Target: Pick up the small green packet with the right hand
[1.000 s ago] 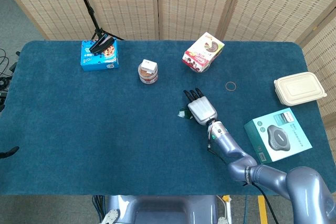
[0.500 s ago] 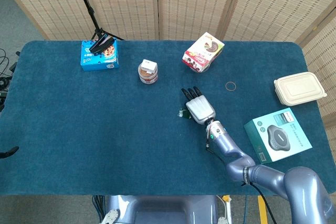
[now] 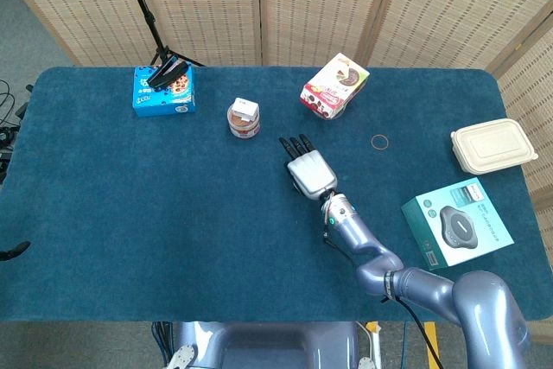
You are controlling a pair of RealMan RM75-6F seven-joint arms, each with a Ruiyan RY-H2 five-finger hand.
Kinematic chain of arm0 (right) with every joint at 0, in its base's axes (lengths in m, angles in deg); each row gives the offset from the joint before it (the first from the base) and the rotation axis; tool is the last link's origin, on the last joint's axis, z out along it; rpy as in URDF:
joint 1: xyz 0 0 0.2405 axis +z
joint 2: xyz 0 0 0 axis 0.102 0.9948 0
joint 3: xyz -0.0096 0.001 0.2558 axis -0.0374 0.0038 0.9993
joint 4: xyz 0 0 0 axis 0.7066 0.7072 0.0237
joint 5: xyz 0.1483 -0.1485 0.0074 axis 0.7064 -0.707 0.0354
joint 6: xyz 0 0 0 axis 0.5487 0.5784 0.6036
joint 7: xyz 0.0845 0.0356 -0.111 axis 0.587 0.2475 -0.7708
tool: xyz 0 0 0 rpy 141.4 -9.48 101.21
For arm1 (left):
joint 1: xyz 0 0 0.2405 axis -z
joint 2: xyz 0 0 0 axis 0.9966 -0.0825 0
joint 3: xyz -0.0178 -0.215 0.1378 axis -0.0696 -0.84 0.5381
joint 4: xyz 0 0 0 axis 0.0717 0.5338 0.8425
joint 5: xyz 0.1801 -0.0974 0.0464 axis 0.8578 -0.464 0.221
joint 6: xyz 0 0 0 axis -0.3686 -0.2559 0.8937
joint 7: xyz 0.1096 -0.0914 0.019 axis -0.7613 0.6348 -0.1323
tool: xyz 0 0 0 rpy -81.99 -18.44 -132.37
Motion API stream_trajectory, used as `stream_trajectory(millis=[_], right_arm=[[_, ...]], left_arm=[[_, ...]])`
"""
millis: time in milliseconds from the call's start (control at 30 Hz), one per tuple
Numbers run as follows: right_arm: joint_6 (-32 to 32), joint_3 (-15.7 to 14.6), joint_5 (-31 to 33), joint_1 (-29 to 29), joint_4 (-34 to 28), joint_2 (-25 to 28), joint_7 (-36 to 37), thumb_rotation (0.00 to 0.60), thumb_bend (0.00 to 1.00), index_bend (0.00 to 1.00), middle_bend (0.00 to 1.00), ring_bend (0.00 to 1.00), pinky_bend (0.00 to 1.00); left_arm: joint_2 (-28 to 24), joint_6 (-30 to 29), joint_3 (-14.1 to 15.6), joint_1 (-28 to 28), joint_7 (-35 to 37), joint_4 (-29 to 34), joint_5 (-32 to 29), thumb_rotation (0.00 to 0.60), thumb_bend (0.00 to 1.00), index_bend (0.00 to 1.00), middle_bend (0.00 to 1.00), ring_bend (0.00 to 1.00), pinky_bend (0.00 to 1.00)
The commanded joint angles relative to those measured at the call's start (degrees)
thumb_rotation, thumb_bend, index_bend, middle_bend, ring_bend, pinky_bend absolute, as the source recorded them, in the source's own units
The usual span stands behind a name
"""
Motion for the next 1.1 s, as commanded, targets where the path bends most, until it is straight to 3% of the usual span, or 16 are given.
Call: stream_trajectory(millis=[33,300,567,633,700,800,867,1100], right_arm=[[1.26,0.54,-1.42,1.16,-0.68,-0.92,-0.26,0.600,0.52,0.64,0.00,0.00,0.00],[5.10,2.09,-4.45,2.96,-1.30,-1.30,-0.07,0.600,0.52,0.64,0.00,0.00,0.00],[10.05,2.96,-5.25,0.07,-6.69,4.77,0.36,0.600,0.52,0.62,0.00,0.00,0.00],[12.19,3.03,-5.59,-1.51,-8.68,7.18,0.54,0.600,0.51,0.57,0.00,0.00,0.00],[13.77,3.02,-5.75,-2.83,-10.16,9.11,0.55,0.600,0.43,0.43,0.00,0.00,0.00],[16.25,3.42,-5.11,-5.40,-12.99,12.66,0.93,0.600,0.06,0.11,0.00,0.00,0.00],[17.78,3.94,-4.20,-7.14,-14.94,14.96,1.09,0.600,0.00,0.02,0.00,0.00,0.00],[24.10,3.59,-3.09,-14.93,-22.26,24.19,2.34,0.600,0.00,0.00,0.00,0.00,0.00]], left_arm=[[-0.09,0.22,0.06,0.09,0.26,-0.14,0.16,0.600,0.08,0.00,0.00,0.00,0.00],[-0.35,0.26,0.10,-0.01,1.44,-0.63,0.38,0.600,0.08,0.00,0.00,0.00,0.00],[-0.51,0.34,0.32,-0.04,2.34,-1.15,1.08,0.600,0.08,0.00,0.00,0.00,0.00],[-0.51,0.28,0.40,-0.05,2.36,-1.15,1.36,0.600,0.08,0.00,0.00,0.00,0.00],[-0.51,0.23,0.46,-0.06,2.35,-1.14,1.51,0.600,0.08,0.00,0.00,0.00,0.00],[-0.51,0.12,0.59,-0.11,2.30,-1.09,1.84,0.600,0.08,0.00,0.00,0.00,0.00],[-0.48,0.00,0.72,-0.17,2.18,-1.06,2.10,0.600,0.08,0.00,0.00,0.00,0.00],[-0.41,-0.67,1.29,-0.59,1.90,-0.87,3.22,0.600,0.08,0.00,0.00,0.00,0.00]])
